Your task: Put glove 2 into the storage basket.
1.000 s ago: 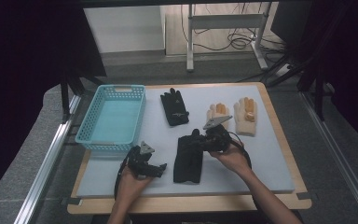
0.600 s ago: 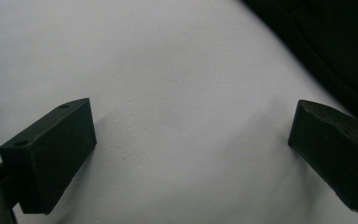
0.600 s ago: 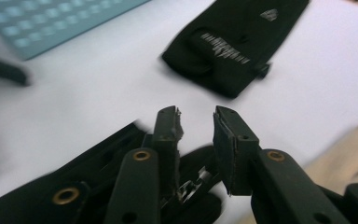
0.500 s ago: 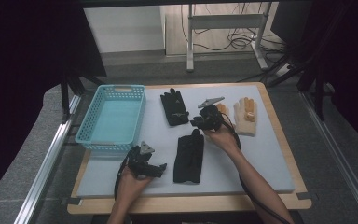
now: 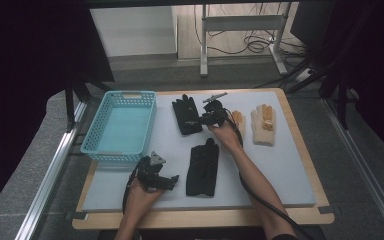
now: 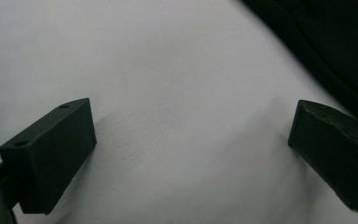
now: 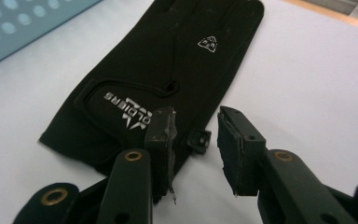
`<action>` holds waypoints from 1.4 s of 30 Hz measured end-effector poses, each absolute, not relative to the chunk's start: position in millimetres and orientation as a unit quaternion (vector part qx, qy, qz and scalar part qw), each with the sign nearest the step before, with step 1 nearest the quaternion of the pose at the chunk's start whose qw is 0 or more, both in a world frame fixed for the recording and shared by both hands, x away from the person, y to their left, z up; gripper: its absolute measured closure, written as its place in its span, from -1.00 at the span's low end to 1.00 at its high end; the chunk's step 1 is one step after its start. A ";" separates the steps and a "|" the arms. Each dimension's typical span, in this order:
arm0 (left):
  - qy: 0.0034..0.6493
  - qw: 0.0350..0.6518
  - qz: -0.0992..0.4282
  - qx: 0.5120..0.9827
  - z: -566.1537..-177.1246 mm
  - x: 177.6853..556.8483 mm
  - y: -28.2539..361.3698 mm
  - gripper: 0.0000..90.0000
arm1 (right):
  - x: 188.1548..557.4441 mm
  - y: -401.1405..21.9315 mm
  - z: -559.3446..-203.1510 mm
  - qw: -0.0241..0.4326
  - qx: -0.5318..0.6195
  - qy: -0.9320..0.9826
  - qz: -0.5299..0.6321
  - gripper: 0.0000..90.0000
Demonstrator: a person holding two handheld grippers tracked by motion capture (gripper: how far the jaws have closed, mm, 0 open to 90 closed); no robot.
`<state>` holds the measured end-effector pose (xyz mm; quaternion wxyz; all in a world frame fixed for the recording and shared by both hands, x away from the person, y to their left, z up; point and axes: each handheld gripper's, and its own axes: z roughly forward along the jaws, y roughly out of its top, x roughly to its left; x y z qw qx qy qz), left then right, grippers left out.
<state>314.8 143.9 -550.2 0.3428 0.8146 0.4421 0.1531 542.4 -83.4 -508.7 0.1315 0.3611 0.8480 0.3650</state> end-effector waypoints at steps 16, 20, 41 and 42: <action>0.442 0.343 0.153 0.815 -550.2 314.8 143.9 -0.97 | 534.3 -75.9 -513.9 0.098 0.357 0.869 0.329 0.89; 0.442 0.342 0.154 0.815 -550.1 314.8 143.9 -0.97 | 509.3 -78.6 -509.7 0.077 0.326 0.882 0.333 0.78; 0.442 0.342 0.153 0.815 -550.1 314.8 143.9 -0.97 | 550.8 -43.3 -528.6 0.121 0.341 0.860 0.359 0.25; 0.442 0.342 0.153 0.815 -550.1 314.8 143.9 -0.97 | 550.1 -44.5 -529.8 0.118 0.346 0.856 0.365 0.36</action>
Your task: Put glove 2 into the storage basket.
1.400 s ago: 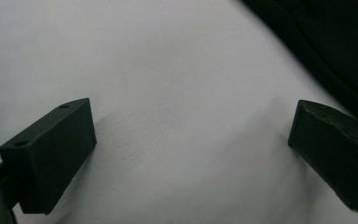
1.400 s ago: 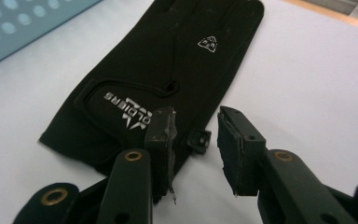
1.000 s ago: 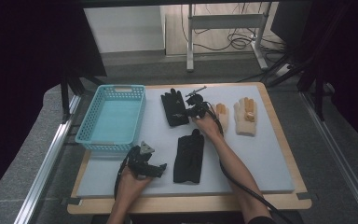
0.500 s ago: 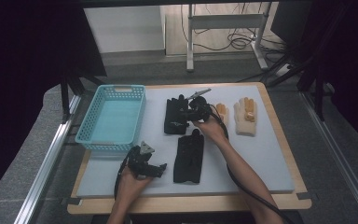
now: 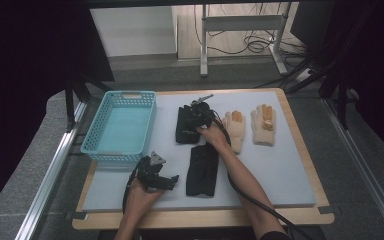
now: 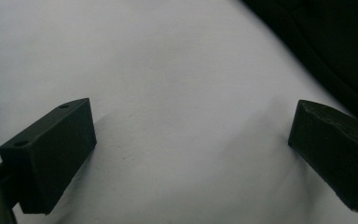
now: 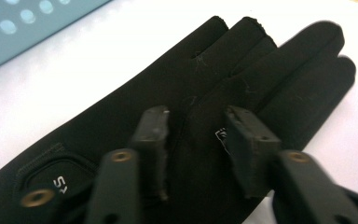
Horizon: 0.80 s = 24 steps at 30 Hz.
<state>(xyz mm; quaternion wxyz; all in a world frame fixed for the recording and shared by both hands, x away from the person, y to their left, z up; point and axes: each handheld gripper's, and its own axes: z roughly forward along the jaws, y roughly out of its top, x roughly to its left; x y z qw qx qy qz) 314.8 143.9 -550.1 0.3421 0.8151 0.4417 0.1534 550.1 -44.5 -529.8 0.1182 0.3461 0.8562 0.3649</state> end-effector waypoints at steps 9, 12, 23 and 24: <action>0.442 0.342 0.153 0.815 -550.2 314.9 143.8 -0.97 | 543.4 -41.1 -523.2 0.130 0.352 0.859 0.350 0.92; 0.442 0.343 0.153 0.815 -550.3 314.9 143.8 -0.97 | 543.0 -45.3 -514.4 0.127 0.360 0.847 0.370 0.96; 0.439 0.339 0.153 0.818 -549.9 315.0 144.5 -0.97 | 517.0 -55.1 -465.7 0.133 0.331 0.842 0.405 0.96; 0.439 0.338 0.153 0.819 -549.9 315.1 144.7 -0.97 | 513.4 -57.5 -461.8 0.132 0.329 0.840 0.409 0.96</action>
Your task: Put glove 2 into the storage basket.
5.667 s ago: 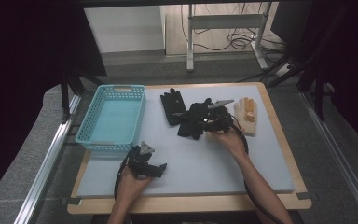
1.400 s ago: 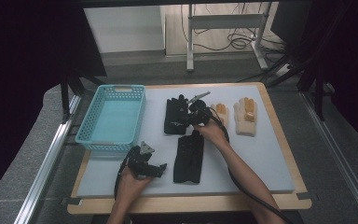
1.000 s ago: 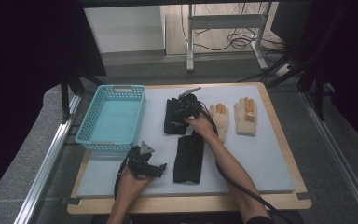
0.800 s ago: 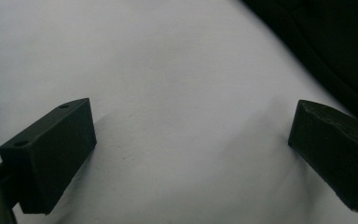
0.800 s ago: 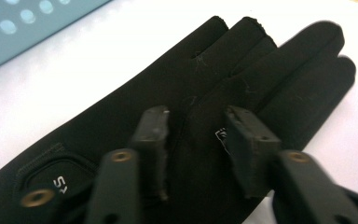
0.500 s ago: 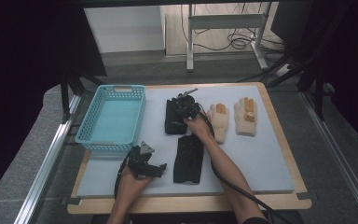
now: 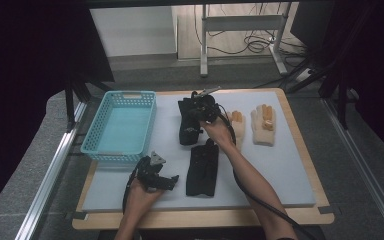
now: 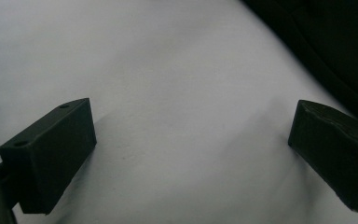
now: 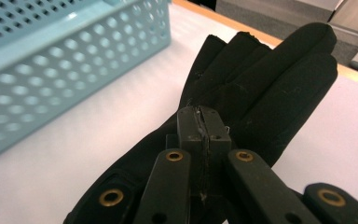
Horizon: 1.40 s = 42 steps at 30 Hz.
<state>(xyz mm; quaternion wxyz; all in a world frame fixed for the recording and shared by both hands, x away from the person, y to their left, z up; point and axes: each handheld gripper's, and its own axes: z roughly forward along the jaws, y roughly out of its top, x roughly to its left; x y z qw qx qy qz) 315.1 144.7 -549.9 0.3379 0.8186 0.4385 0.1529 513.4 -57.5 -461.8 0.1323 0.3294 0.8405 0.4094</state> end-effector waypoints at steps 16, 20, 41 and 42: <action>0.441 0.341 0.154 0.816 -550.0 315.0 143.9 -0.97 | 424.1 -105.8 -426.4 0.117 0.336 0.823 0.443 0.96; 0.443 0.343 0.154 0.814 -550.2 315.0 143.5 -0.97 | 400.8 -116.1 -428.1 0.107 0.347 0.819 0.445 0.96; 0.443 0.344 0.154 0.813 -550.2 314.8 143.4 -0.97 | 351.9 -127.2 -480.2 0.082 0.386 0.809 0.436 0.95; 0.443 0.344 0.155 0.814 -550.2 314.9 143.5 -0.97 | 351.6 -127.4 -483.3 0.084 0.389 0.809 0.434 0.94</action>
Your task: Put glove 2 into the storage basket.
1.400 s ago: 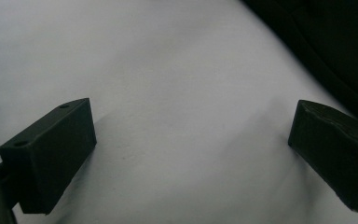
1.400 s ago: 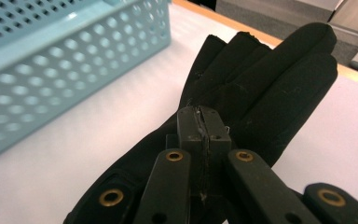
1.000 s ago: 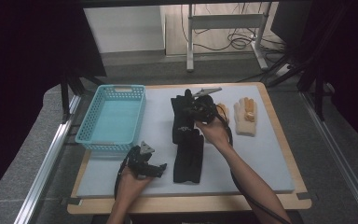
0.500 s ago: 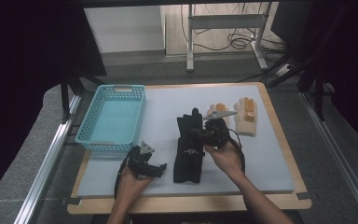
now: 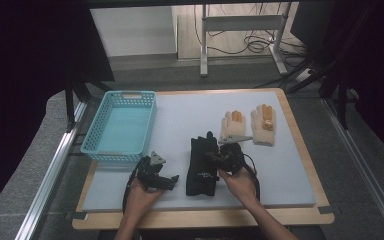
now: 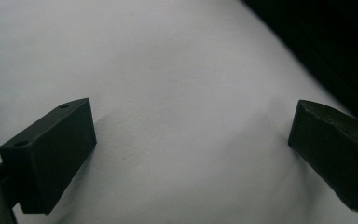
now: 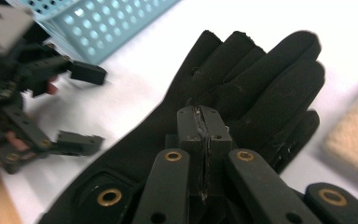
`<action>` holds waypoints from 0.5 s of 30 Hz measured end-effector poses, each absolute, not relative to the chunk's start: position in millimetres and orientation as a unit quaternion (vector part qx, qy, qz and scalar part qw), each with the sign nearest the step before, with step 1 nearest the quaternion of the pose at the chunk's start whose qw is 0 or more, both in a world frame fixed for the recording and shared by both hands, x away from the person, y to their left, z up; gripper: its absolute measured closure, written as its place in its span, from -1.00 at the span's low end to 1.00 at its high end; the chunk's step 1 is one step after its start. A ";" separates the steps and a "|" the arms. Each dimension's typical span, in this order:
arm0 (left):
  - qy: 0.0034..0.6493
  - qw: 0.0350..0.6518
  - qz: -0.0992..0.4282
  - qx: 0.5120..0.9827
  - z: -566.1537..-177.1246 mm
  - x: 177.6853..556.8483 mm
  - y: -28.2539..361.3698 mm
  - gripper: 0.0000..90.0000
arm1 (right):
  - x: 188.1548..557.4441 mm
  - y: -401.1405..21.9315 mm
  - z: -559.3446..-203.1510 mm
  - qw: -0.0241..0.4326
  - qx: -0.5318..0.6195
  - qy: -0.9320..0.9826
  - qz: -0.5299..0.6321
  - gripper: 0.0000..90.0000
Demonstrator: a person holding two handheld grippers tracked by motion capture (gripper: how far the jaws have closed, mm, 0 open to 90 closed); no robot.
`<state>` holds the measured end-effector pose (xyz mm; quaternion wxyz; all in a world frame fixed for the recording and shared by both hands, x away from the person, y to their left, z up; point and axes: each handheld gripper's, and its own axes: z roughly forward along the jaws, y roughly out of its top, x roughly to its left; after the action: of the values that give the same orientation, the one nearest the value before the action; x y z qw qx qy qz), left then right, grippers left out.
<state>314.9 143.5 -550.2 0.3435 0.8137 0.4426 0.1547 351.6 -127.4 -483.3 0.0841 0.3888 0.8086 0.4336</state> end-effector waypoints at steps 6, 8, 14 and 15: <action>0.442 0.342 0.154 0.815 -550.1 314.8 143.6 -0.97 | 349.4 -124.8 -502.4 0.093 0.393 0.814 0.417 0.83; 0.442 0.342 0.154 0.815 -550.0 314.7 143.8 -0.97 | 351.0 -123.9 -509.1 0.086 0.389 0.818 0.414 0.61; 0.441 0.342 0.154 0.815 -550.0 314.6 143.7 -0.97 | 356.6 -141.3 -501.7 0.088 0.374 0.825 0.414 0.23; 0.442 0.342 0.154 0.815 -549.9 314.6 143.7 -0.97 | 357.1 -146.2 -500.4 0.089 0.372 0.827 0.412 0.23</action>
<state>314.6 143.7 -549.9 0.3418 0.8152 0.4415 0.1541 357.1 -146.2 -500.4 0.0893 0.3722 0.8267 0.4123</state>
